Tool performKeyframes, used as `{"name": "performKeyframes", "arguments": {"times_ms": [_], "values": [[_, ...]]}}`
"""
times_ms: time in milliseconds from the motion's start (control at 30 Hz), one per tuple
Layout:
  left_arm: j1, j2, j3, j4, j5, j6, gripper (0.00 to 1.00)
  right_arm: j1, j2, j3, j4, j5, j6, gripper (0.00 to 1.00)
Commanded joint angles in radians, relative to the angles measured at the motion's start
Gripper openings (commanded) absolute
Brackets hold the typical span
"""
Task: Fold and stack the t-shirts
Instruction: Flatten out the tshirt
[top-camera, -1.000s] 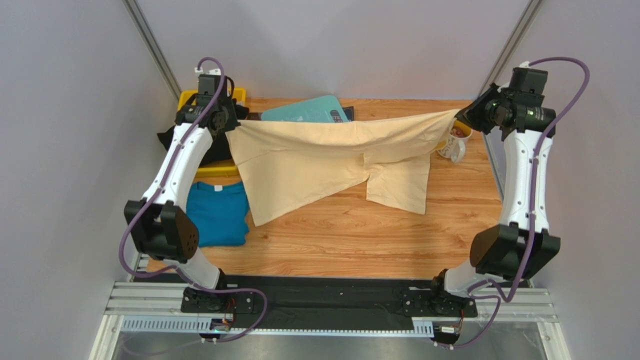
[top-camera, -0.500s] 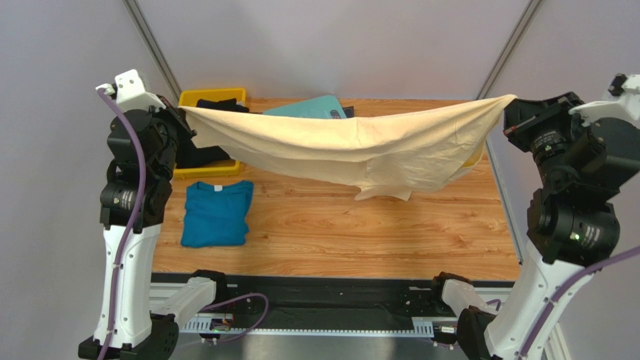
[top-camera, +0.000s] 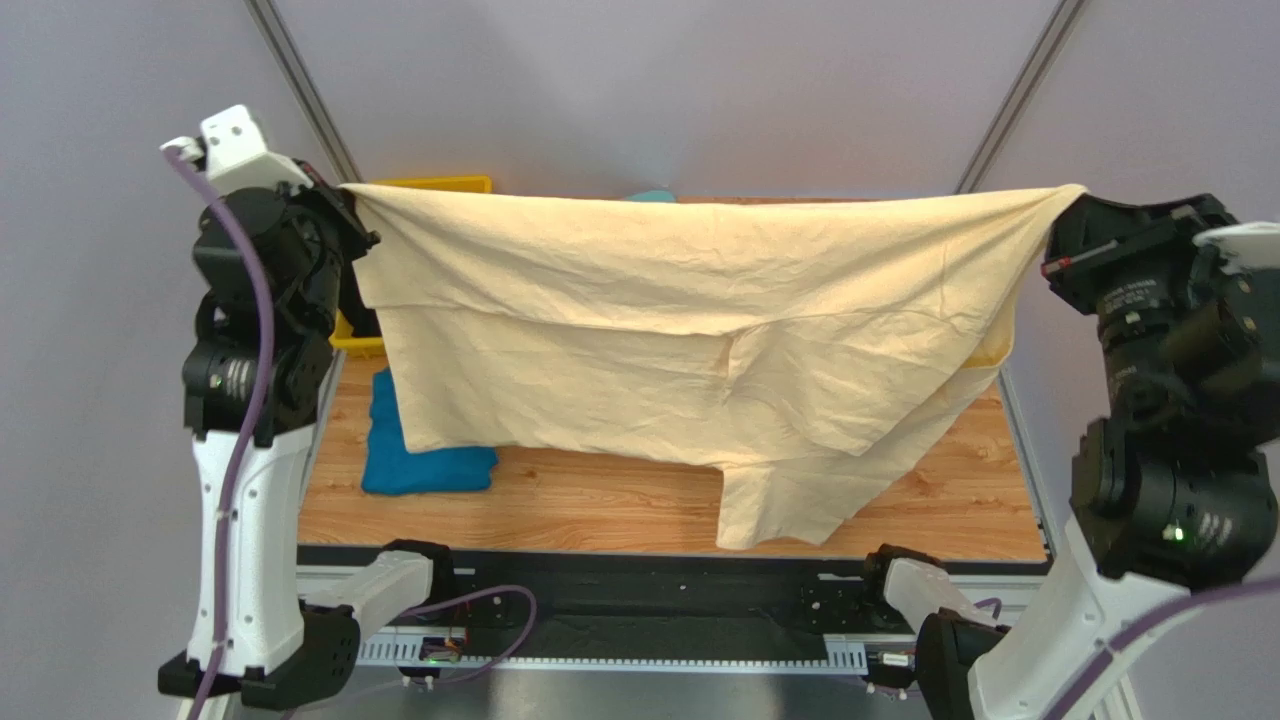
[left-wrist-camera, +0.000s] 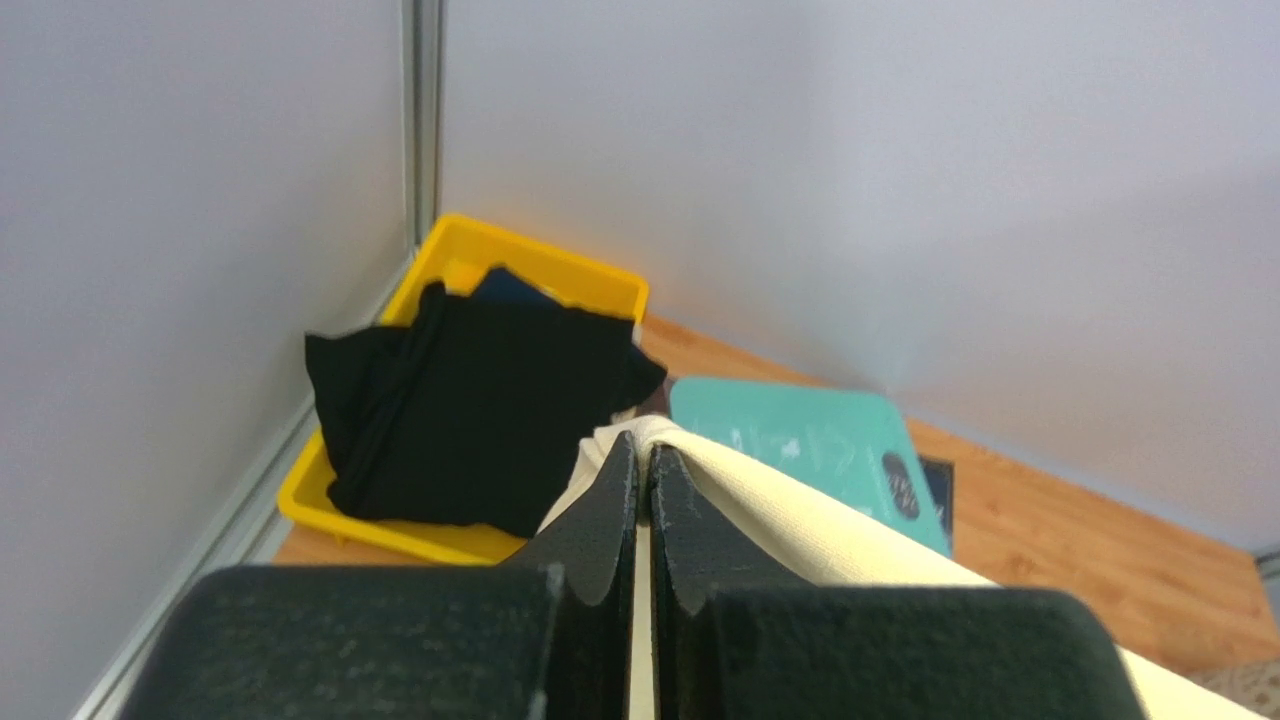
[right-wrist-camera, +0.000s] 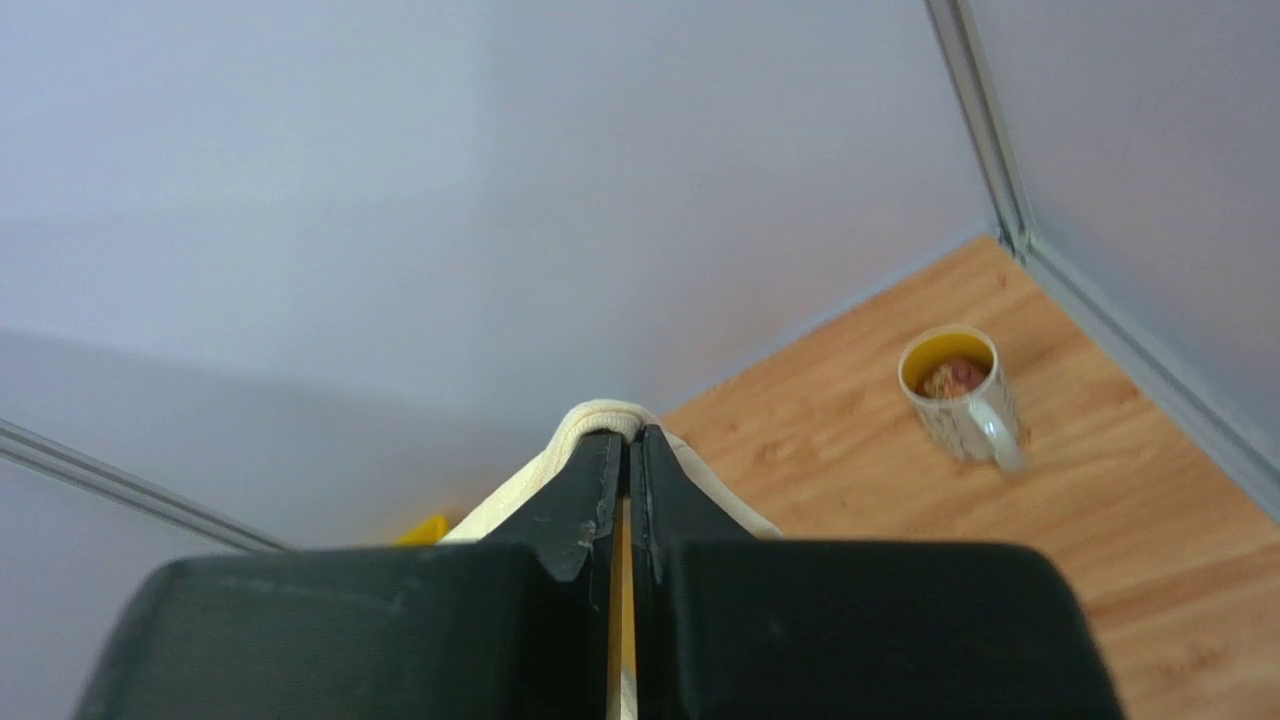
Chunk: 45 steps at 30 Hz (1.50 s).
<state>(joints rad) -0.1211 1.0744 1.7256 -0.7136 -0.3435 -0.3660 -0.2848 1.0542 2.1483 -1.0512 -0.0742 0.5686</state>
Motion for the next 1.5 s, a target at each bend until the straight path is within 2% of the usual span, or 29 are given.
{"name": "performKeyframes", "arguments": {"times_ms": [0,133,233,433,600,733,933,1133,1233,1267,1333,1367,1467], "values": [[0.017,0.192,-0.106,-0.023,0.061,-0.033,0.0,-0.008,0.13,-0.238,-0.021,-0.081,0.031,0.0],[0.017,0.265,-0.301,0.023,0.07,-0.033,0.0,-0.007,0.138,-0.479,0.046,-0.096,0.022,0.0],[0.017,0.312,-0.378,0.06,0.086,-0.036,0.0,-0.005,0.191,-0.634,0.069,-0.114,0.014,0.0],[0.017,0.47,-0.383,0.106,0.084,0.01,0.0,0.01,0.291,-0.815,0.218,-0.151,0.02,0.0],[0.017,0.602,-0.327,0.173,0.133,0.036,0.0,0.021,0.371,-0.815,0.31,-0.125,0.016,0.0],[0.017,0.754,-0.197,0.151,0.167,0.064,0.0,0.033,0.458,-0.795,0.327,-0.133,0.007,0.0],[0.017,0.875,-0.077,0.114,0.137,0.076,0.0,0.072,0.53,-0.786,0.379,-0.101,0.001,0.0],[0.017,0.973,0.034,0.033,0.071,0.085,0.0,0.085,0.605,-0.719,0.359,-0.102,0.01,0.0],[0.017,0.986,0.055,0.013,0.041,0.09,0.11,0.093,0.644,-0.683,0.35,-0.101,0.011,0.0],[0.017,0.987,0.06,0.008,0.025,0.09,0.32,0.093,0.652,-0.674,0.347,-0.104,0.01,0.02],[0.017,0.987,0.077,0.005,0.011,0.094,0.36,0.095,0.682,-0.642,0.329,-0.111,0.011,0.11],[0.018,0.989,0.083,0.005,0.011,0.098,0.36,0.098,0.691,-0.628,0.321,-0.111,0.011,0.2],[0.021,1.01,0.132,-0.02,-0.012,0.099,0.37,0.099,0.727,-0.587,0.295,-0.098,0.013,0.36]]}}
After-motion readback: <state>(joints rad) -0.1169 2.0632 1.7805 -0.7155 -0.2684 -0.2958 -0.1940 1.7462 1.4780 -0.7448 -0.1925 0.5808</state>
